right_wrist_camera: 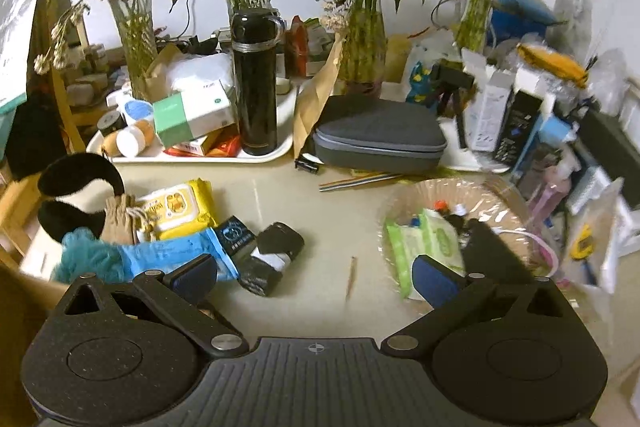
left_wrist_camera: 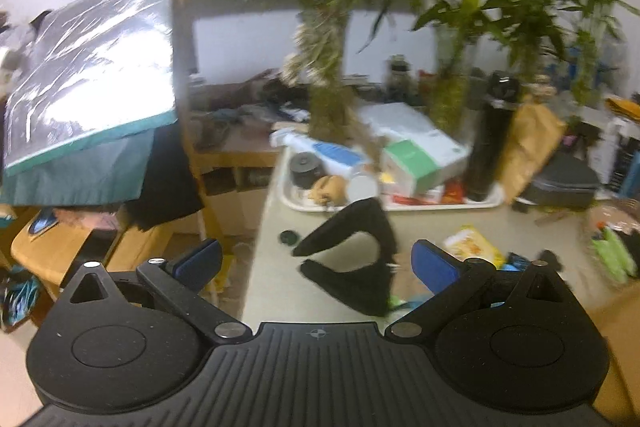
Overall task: Organize soft objects
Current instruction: 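Close the right gripper on the black taped bundle while the left gripper approaches the black foam pad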
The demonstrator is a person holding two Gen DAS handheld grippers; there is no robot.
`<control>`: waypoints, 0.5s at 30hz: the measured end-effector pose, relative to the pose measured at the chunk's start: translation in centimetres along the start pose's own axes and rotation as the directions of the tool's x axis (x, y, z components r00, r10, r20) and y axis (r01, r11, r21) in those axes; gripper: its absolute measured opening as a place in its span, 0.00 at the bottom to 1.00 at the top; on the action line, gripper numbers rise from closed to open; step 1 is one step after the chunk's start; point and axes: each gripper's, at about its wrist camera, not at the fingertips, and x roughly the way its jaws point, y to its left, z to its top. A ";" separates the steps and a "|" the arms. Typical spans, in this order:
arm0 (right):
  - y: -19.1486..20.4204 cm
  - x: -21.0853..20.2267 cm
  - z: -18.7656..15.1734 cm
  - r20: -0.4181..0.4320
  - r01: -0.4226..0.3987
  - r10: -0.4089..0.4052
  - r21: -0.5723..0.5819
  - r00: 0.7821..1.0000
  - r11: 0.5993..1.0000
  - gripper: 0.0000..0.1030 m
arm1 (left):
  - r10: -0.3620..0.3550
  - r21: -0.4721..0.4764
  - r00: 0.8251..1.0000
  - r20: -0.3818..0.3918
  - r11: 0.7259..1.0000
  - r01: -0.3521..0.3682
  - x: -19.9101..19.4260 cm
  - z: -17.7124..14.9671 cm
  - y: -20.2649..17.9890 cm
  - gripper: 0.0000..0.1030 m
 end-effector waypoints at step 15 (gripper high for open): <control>-1.7 9.7 0.2 -0.032 -0.169 0.174 0.129 0.984 0.977 1.00 | -0.081 -0.064 0.989 -0.120 0.995 0.073 4.5 -1.6 2.3 1.00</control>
